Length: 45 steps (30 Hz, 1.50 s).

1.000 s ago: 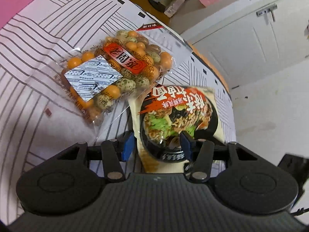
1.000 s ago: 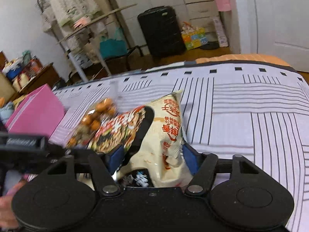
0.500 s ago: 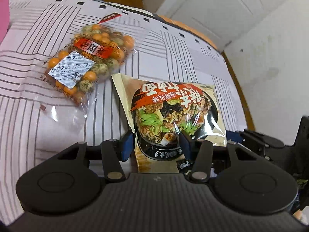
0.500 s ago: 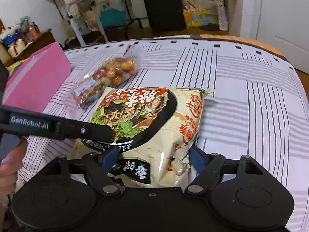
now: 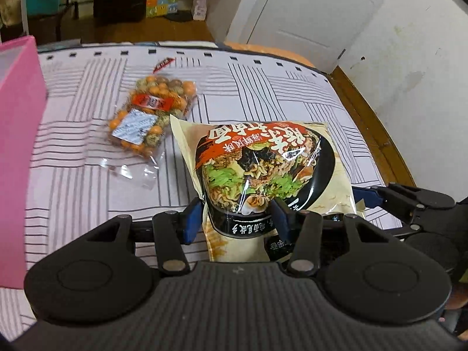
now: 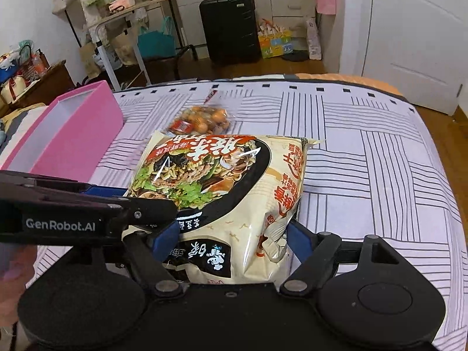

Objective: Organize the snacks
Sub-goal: 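Carry the noodle bag with both grippers into the pink box and release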

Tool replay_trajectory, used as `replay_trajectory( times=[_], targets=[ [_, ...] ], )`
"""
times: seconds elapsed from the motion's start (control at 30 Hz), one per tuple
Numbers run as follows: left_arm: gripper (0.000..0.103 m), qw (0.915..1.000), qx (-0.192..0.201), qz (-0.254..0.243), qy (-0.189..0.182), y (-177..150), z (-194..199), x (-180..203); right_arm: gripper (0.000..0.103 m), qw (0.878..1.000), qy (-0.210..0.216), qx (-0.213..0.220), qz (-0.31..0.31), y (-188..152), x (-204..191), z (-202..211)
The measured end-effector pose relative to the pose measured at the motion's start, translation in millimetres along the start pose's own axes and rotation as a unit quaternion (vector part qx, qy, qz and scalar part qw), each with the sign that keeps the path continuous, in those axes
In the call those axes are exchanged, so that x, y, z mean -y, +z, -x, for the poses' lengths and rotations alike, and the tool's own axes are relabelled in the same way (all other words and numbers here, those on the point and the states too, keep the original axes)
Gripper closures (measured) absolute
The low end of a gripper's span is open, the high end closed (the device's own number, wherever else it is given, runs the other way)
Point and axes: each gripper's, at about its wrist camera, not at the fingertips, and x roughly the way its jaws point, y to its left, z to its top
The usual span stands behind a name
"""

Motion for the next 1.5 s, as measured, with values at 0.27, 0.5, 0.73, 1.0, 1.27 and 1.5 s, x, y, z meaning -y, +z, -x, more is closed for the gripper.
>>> replay_trajectory(
  times=[0.27,0.5,0.73,1.0,1.27,1.5],
  targets=[
    [0.055,0.9999,0.004,-0.013,0.007,-4,56,-7,0.020,1.000,0.013,0.005,0.021,6,-41,33],
    [0.053,0.9994,0.023,-0.021,0.014,-14,110,-25,0.020,0.998,0.036,0.010,0.053,12,-80,54],
    [0.053,0.9986,0.043,-0.018,0.024,-22,152,-54,0.019,0.991,0.051,0.019,0.120,20,-128,64],
    [0.052,0.9955,0.084,0.042,0.012,-16,203,-128,0.017,0.969,0.104,0.045,0.218,62,-192,57],
    [0.053,0.9891,0.116,0.078,0.045,2,224,-205,0.017,0.960,0.160,0.046,0.225,103,-243,-3],
    [0.053,0.9855,0.108,0.108,0.075,26,191,-274,0.017,0.962,0.176,0.018,0.208,114,-264,-75]
  ],
)
